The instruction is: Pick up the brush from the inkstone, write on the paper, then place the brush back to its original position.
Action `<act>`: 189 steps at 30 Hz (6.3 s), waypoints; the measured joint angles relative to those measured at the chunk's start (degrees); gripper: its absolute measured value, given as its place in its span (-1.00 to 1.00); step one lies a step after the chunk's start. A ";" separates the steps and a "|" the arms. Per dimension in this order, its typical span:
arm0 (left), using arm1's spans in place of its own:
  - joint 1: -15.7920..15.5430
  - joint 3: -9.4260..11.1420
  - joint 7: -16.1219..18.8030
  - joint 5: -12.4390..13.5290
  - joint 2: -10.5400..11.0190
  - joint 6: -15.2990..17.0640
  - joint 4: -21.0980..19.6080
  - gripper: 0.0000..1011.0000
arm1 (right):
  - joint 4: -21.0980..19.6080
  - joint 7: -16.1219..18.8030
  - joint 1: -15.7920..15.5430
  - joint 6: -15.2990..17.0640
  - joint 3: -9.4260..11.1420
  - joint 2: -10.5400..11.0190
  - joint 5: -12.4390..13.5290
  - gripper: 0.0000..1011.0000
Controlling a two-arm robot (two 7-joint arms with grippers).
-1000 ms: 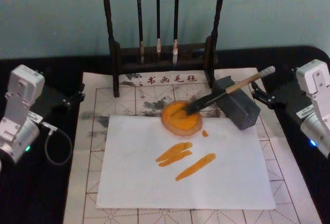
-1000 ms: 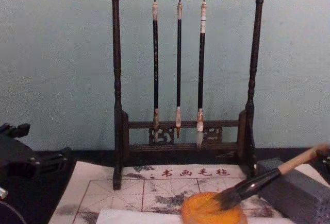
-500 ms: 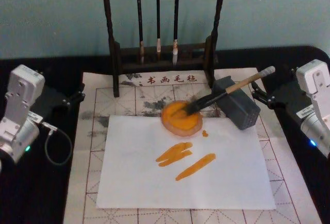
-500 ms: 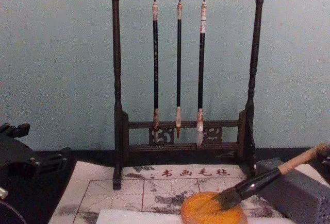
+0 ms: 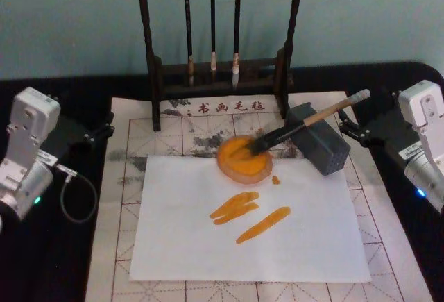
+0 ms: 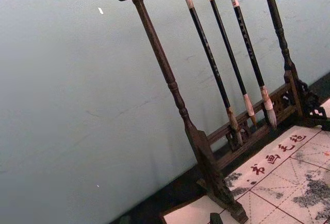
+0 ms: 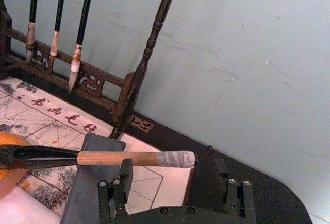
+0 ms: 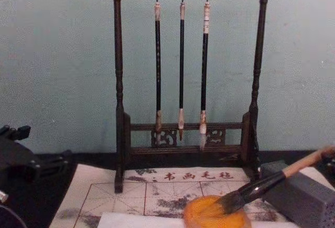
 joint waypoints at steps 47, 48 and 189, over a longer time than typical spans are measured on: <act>0.00 0.00 0.00 0.00 0.00 0.00 0.00 0.98 | 0.99 20.44 -6.18 0.23 13.27 -6.90 27.73 0.98; 0.00 0.00 0.00 0.00 0.00 0.00 0.00 0.98 | 1.24 21.02 -6.10 0.66 13.59 -7.26 28.68 0.98; 0.00 0.00 0.00 0.00 0.00 0.00 0.00 0.98 | 18.93 32.92 3.68 15.71 14.31 -16.20 62.50 -0.64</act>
